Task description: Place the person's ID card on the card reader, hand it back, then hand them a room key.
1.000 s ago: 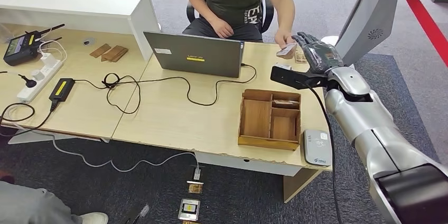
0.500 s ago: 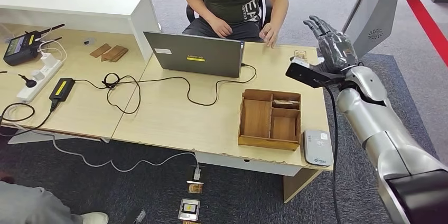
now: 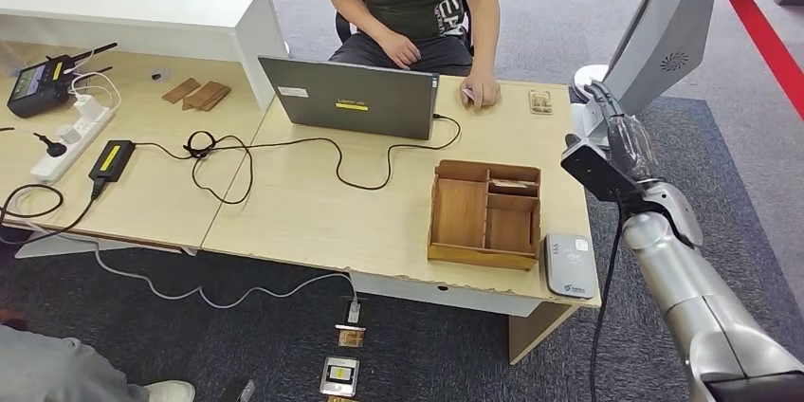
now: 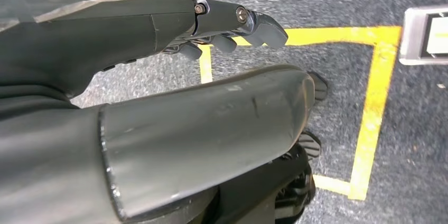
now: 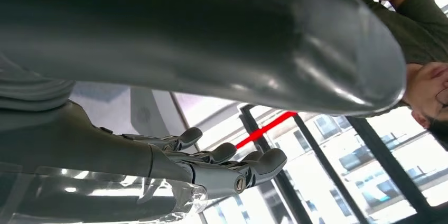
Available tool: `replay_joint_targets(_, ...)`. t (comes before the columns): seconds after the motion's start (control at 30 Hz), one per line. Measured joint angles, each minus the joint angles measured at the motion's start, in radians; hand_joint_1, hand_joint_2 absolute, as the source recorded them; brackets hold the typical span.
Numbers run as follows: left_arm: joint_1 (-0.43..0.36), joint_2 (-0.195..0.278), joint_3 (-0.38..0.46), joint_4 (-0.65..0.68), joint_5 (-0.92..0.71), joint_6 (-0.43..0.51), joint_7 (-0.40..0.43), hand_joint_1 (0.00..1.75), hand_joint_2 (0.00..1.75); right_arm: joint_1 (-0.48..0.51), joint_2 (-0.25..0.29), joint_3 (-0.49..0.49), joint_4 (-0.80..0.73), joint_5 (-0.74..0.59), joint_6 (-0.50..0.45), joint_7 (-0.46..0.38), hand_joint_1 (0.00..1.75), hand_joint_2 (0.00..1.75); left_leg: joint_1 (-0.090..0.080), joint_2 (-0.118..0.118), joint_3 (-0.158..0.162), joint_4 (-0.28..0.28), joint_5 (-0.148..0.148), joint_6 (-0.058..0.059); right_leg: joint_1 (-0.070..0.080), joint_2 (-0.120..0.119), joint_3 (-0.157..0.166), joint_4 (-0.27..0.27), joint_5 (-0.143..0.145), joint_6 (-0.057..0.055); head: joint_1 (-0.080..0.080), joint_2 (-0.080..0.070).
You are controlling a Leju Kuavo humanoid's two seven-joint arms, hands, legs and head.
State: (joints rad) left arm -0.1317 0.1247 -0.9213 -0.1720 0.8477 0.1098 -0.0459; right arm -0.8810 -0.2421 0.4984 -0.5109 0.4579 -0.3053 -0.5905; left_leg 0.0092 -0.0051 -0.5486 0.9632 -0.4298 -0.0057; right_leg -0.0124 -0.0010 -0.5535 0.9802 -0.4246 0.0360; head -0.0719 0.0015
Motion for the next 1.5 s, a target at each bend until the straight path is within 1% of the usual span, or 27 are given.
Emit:
replay_joint_targets(0.13,0.004,-0.005,0.004,0.0,0.021,0.028,0.011,0.0,0.0,0.126,-0.057,0.017,-0.154,-0.177,-0.052,0.119,0.0,0.0,0.0,0.0,-0.001,0.0,-0.001,0.001,0.0,0.0,0.0,0.0,0.0,0.0,0.0,0.0)
replay_joint_targets(0.2,0.004,-0.006,0.004,0.0,0.027,0.032,0.015,0.0,0.0,0.185,-0.091,0.034,-0.238,-0.234,-0.086,0.169,0.0,0.0,0.0,0.0,-0.001,0.0,-0.001,0.001,0.0,0.0,0.0,0.0,0.0,0.0,0.0,0.0)
replay_joint_targets(0.27,0.004,-0.007,0.004,0.0,0.029,0.032,0.021,0.0,0.0,0.234,-0.125,0.05,-0.316,-0.265,-0.109,0.203,0.0,0.0,0.0,0.0,-0.001,0.0,-0.002,0.001,0.0,0.0,0.0,0.0,0.0,0.0,0.0,0.0)
replay_joint_targets(0.37,0.004,-0.007,0.004,0.0,0.031,0.034,0.028,0.0,0.0,0.283,-0.166,0.07,-0.401,-0.293,-0.119,0.239,0.0,0.0,-0.001,0.0,-0.001,0.0,-0.002,0.001,0.0,0.0,0.0,-0.001,0.0,0.0,0.0,0.0)
replay_joint_targets(0.5,0.004,-0.008,0.004,0.0,0.032,0.035,0.027,0.0,0.0,0.329,-0.21,0.098,-0.499,-0.305,-0.116,0.256,0.0,0.0,0.0,0.0,-0.001,0.0,-0.002,0.001,0.0,0.0,0.0,0.0,0.0,0.0,0.0,0.0)
replay_joint_targets(0.63,0.004,-0.008,0.004,0.0,0.034,0.036,0.023,0.0,0.0,0.344,-0.236,0.128,-0.57,-0.277,-0.102,0.256,0.0,1.75,0.0,0.0,-0.001,0.0,-0.002,0.001,0.0,0.0,0.0,0.0,0.0,0.0,0.0,0.0)
replay_joint_targets(0.77,0.003,-0.008,0.004,0.0,0.037,0.042,0.021,0.0,0.0,0.343,-0.242,0.162,-0.623,-0.212,-0.089,0.266,0.0,1.75,0.0,0.0,-0.001,0.0,-0.002,0.001,0.0,0.0,0.0,0.0,0.0,0.0,0.0,0.0)
replay_joint_targets(0.97,0.001,-0.012,0.004,0.0,0.041,0.046,0.019,0.0,0.0,0.33,-0.229,0.226,-0.673,-0.143,-0.08,0.275,0.0,1.75,0.0,0.0,-0.001,-0.001,-0.002,0.001,0.0,0.0,0.0,0.0,0.0,0.0,0.0,0.0)
replay_joint_targets(1.13,-0.002,-0.014,0.004,0.0,0.035,0.038,0.008,0.0,0.0,0.328,-0.215,0.263,-0.685,-0.132,-0.087,0.285,0.0,1.75,0.0,0.0,-0.001,-0.001,-0.002,0.001,0.0,0.0,0.0,0.0,0.0,0.0,0.0,0.0)
replay_joint_targets(1.5,-0.003,-0.012,0.0,0.0,0.015,0.007,-0.001,0.0,0.0,0.335,-0.217,0.304,-0.698,-0.116,-0.124,0.32,0.0,1.75,0.0,0.0,-0.001,-0.001,-0.002,0.001,0.0,0.0,0.0,0.0,0.0,0.0,0.0,0.0)
